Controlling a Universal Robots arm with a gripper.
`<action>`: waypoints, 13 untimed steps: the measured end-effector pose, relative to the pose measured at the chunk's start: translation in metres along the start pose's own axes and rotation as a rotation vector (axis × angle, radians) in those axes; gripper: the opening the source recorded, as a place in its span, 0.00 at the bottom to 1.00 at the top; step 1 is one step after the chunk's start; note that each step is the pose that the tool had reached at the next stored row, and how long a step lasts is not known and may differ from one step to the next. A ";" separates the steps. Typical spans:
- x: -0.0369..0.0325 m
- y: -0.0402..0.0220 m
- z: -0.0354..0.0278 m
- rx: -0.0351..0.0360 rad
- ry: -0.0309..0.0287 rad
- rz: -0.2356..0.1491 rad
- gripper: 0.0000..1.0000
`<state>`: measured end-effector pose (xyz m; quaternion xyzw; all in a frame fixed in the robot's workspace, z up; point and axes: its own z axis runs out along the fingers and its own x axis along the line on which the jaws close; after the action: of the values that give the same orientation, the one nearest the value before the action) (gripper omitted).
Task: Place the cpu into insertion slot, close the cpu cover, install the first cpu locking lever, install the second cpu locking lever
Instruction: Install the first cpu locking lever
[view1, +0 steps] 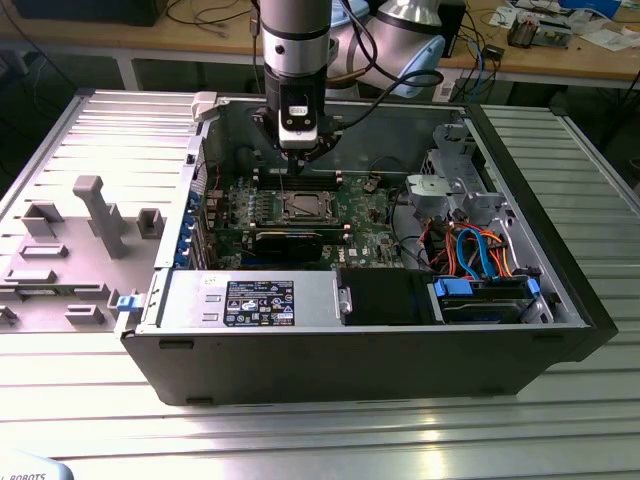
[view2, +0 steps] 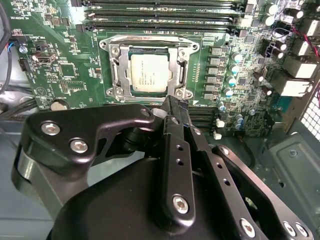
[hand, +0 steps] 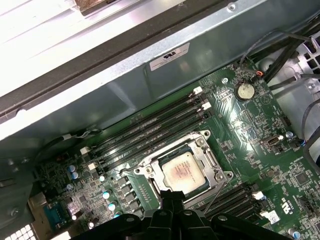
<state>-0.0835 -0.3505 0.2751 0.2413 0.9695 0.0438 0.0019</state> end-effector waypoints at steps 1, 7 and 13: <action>0.0000 0.0000 0.0000 0.0001 0.0003 -0.004 0.11; 0.0002 -0.0001 0.0000 0.0010 0.0047 -0.054 0.11; 0.0001 -0.0001 0.0000 0.0022 0.0112 -0.130 0.11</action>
<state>-0.0836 -0.3505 0.2751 0.1775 0.9831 0.0439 -0.0009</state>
